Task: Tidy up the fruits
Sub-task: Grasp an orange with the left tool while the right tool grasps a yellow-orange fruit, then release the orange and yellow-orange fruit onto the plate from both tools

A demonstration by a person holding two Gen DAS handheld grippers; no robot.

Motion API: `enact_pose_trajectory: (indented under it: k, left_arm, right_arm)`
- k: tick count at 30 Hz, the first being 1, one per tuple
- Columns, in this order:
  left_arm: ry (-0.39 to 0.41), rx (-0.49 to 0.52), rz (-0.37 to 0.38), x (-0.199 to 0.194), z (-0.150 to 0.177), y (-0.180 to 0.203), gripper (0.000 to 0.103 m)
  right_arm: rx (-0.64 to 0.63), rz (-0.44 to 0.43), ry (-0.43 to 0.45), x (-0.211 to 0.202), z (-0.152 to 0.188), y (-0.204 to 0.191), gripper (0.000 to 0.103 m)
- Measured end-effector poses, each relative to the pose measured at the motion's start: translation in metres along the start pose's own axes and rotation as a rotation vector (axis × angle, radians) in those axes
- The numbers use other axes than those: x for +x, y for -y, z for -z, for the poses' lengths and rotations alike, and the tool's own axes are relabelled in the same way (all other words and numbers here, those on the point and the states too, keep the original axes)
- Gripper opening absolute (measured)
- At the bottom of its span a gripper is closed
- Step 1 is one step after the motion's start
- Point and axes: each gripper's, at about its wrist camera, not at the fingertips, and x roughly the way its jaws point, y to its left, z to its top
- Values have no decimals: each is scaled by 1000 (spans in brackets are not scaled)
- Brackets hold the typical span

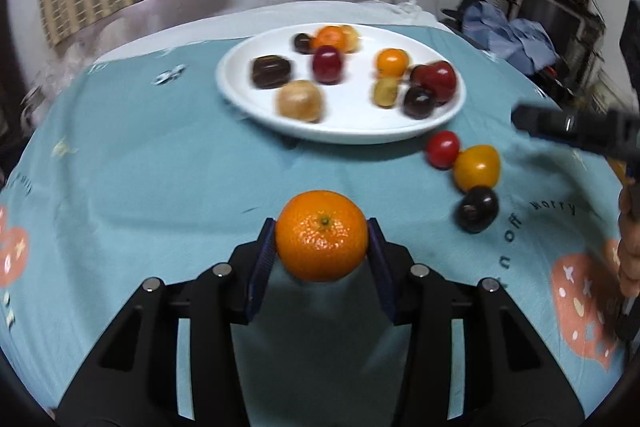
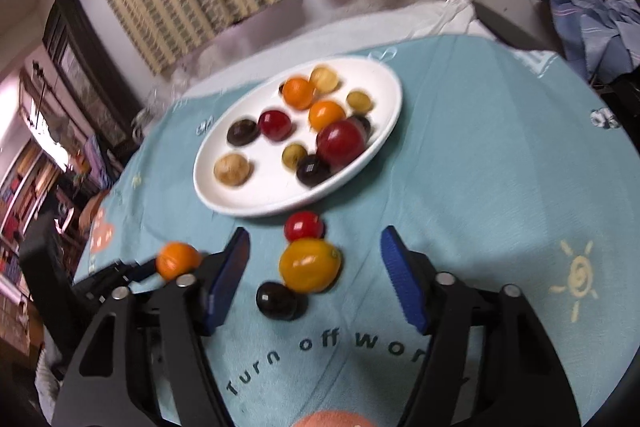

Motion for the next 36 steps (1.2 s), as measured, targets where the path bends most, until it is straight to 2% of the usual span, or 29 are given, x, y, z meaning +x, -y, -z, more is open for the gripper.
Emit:
enact_pose_trajectory:
  k: [2, 5, 8, 12, 16, 18, 21, 26, 31, 36]
  left_arm:
    - [-3, -25, 3, 1, -1, -7, 46]
    - [-18, -6, 2, 5, 2, -2, 46]
    - [-15, 23, -12, 6, 3, 3, 46]
    - [-16, 18, -5, 7, 3, 2, 46]
    - [-22, 29, -11, 9, 4, 4, 46]
    - [-31, 18, 3, 11, 4, 2, 46]
    - [-31, 3, 22, 10, 4, -1, 46]
    - [28, 8, 57, -9, -2, 4, 46]
    - [94, 7, 82, -25, -34, 15, 46]
    - [94, 29, 77, -2, -71, 34, 46]
  right_arm:
    - [1, -17, -36, 9, 4, 0, 54]
    - [17, -37, -58, 15, 7, 2, 47]
    - [36, -68, -79, 19, 9, 2, 46]
    - [28, -54, -108, 29, 13, 0, 46]
    - [38, -58, -98, 33, 16, 0, 44]
    - [38, -50, -90, 33, 17, 1, 39]
    - [61, -66, -87, 29, 17, 4, 39]
    - [57, -111, 13, -4, 5, 1, 39]
    - [57, -111, 131, -34, -11, 0, 39]
    - [21, -73, 148, -17, -51, -16, 39]
